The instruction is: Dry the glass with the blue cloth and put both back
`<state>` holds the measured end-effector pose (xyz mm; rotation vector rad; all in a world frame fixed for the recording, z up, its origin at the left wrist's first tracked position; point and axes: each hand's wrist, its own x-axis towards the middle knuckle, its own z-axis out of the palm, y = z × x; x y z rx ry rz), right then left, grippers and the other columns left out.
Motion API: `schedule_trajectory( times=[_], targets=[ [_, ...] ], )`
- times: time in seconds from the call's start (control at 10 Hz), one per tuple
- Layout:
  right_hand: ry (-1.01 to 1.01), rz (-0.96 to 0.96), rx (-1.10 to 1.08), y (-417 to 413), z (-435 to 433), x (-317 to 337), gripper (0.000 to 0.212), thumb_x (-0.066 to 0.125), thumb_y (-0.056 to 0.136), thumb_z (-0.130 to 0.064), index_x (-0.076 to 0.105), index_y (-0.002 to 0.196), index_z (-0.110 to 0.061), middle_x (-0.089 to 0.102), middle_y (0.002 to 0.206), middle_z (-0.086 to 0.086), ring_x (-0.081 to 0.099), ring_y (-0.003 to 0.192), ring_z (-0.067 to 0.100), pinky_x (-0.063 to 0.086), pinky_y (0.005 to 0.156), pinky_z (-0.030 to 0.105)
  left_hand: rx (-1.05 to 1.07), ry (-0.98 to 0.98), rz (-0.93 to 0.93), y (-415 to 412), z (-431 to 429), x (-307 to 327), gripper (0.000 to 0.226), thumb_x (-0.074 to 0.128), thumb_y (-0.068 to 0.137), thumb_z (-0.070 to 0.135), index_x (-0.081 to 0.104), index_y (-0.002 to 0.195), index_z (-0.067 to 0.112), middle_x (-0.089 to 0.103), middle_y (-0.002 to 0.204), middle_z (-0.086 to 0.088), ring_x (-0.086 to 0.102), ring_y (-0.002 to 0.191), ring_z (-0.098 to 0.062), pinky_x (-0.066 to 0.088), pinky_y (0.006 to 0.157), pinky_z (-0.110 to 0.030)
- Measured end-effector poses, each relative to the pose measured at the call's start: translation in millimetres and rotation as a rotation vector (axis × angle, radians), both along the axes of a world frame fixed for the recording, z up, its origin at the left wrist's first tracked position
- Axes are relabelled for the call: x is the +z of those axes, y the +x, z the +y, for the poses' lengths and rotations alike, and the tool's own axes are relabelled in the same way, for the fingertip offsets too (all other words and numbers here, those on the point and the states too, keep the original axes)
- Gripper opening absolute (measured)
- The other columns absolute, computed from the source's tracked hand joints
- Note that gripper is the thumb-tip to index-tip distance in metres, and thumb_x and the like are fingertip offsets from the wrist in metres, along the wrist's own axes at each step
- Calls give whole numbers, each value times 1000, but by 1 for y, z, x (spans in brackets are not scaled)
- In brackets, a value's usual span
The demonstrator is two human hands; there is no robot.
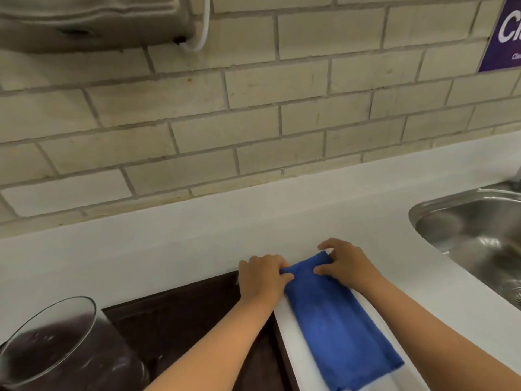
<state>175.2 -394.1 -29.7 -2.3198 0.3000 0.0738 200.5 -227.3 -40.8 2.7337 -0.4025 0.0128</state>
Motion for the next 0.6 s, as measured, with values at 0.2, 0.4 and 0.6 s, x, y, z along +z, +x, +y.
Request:
schedule_trajectory(
  times=[0.2,0.4,0.6],
  targets=[
    [-461,-216,118,-23,13,-14,32,48,86,-26,55,117,-30,53,121,1,49,108,23,40,91,32,-51,87,-138,-3,1,0,22,49,89,25,58,109,23,59,115,1,49,106,-21,28,84,-31],
    [-385,-109,119,-35,16,-15,32,38,92,-24,55,120,-25,52,127,3,49,114,22,39,96,32,-109,190,-87,-25,6,9,33,33,95,15,58,115,21,60,122,-2,48,110,-25,24,85,-35],
    [-403,-102,133,-67,38,5,37,39,92,-27,47,127,-22,43,139,2,51,116,19,43,95,30,-177,100,-92,-79,43,41,39,34,93,17,50,128,23,47,139,0,41,122,-23,27,100,-35]
  ],
)
